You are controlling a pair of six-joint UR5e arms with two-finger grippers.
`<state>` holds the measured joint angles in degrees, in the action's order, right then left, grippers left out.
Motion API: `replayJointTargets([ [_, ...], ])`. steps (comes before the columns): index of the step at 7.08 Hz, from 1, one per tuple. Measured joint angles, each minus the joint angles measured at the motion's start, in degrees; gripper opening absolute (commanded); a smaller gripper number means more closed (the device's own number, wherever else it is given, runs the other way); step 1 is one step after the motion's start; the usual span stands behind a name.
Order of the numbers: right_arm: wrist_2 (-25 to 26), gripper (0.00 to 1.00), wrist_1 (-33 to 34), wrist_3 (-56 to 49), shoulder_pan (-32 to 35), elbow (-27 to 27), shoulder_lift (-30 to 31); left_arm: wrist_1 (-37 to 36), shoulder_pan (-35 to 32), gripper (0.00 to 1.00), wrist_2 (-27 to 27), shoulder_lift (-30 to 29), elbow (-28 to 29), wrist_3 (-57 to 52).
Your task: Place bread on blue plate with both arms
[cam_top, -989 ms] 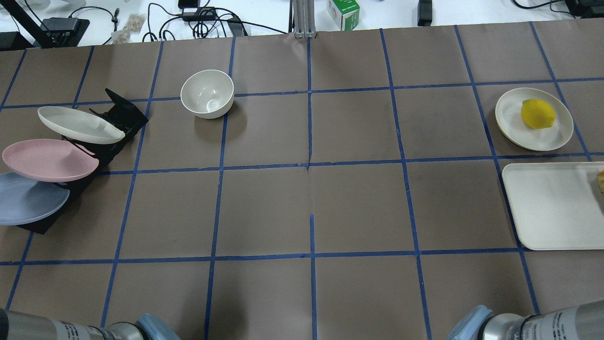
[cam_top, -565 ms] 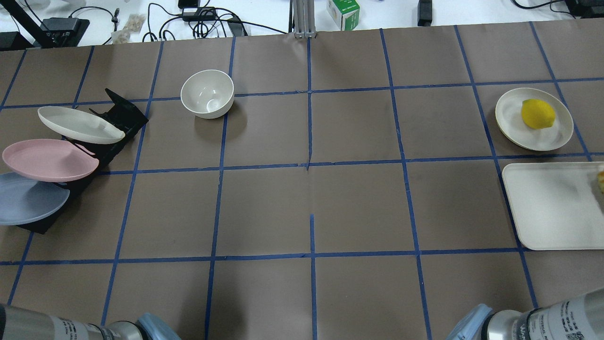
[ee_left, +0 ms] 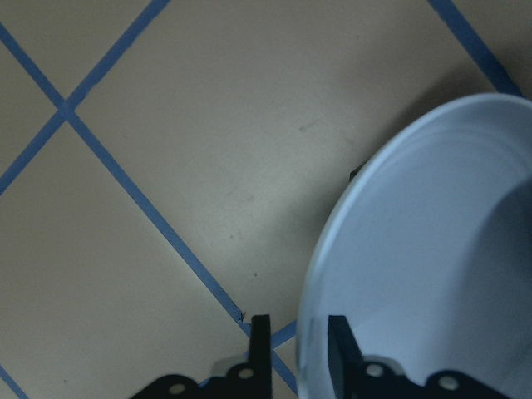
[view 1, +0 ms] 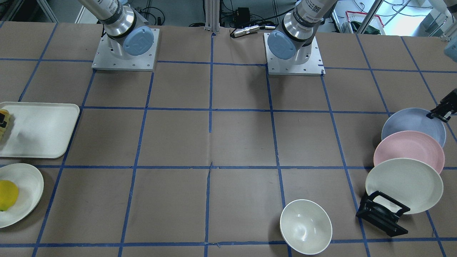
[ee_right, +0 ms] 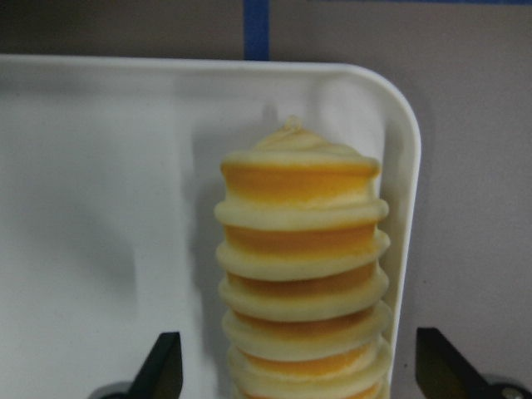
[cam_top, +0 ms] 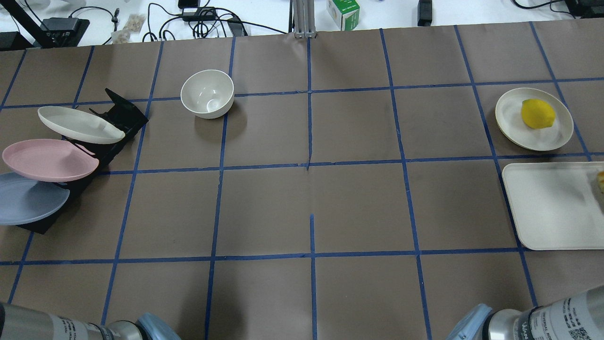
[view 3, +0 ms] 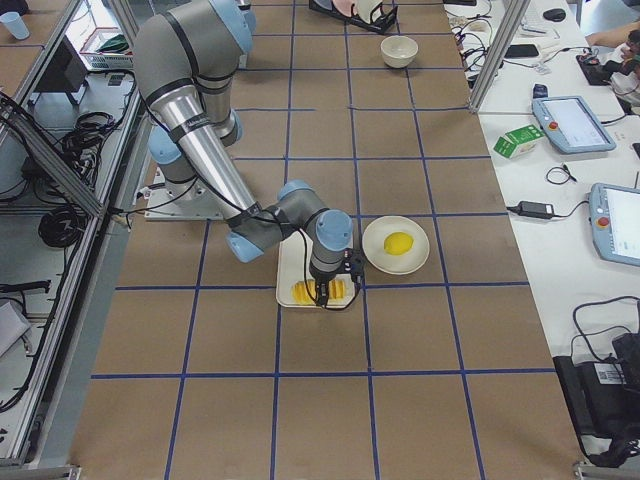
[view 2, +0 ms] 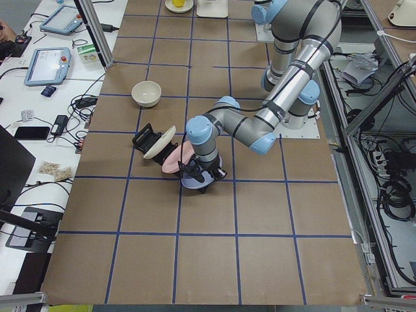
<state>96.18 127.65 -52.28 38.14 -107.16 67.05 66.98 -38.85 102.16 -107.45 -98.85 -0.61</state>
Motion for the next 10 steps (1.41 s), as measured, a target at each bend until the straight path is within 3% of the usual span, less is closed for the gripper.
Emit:
replayJointTargets([
  [1,0.27,0.78,0.07,0.31,0.0,-0.12,-0.52,0.0,0.0,0.0,0.0,0.12,0.32,-0.24],
  [2,0.39,0.53,0.14,0.46,0.0,-0.18,-1.25,-0.01,0.06,0.0,0.07,0.48,0.58,-0.39],
  [3,0.51,0.07,0.22,0.6,0.0,-0.19,-1.89,0.02,0.15,0.0,0.38,1.09,0.98,-0.64],
  [4,1.4,0.0,0.19,0.75,0.12,-0.1,-2.0,0.4,0.5,0.0,1.35,1.64,1.98,-1.24],
  [8,4.11,0.0,-0.56,1.71,1.1,0.73,-0.21,2.23,6.78,0.0,6.19,2.16,6.4,-6.0],
  [10,3.88,0.0,-2.06,1.78,3.34,1.04,3.42,4.88,9.67,0.0,4.16,2.75,10.55,-10.68],
])
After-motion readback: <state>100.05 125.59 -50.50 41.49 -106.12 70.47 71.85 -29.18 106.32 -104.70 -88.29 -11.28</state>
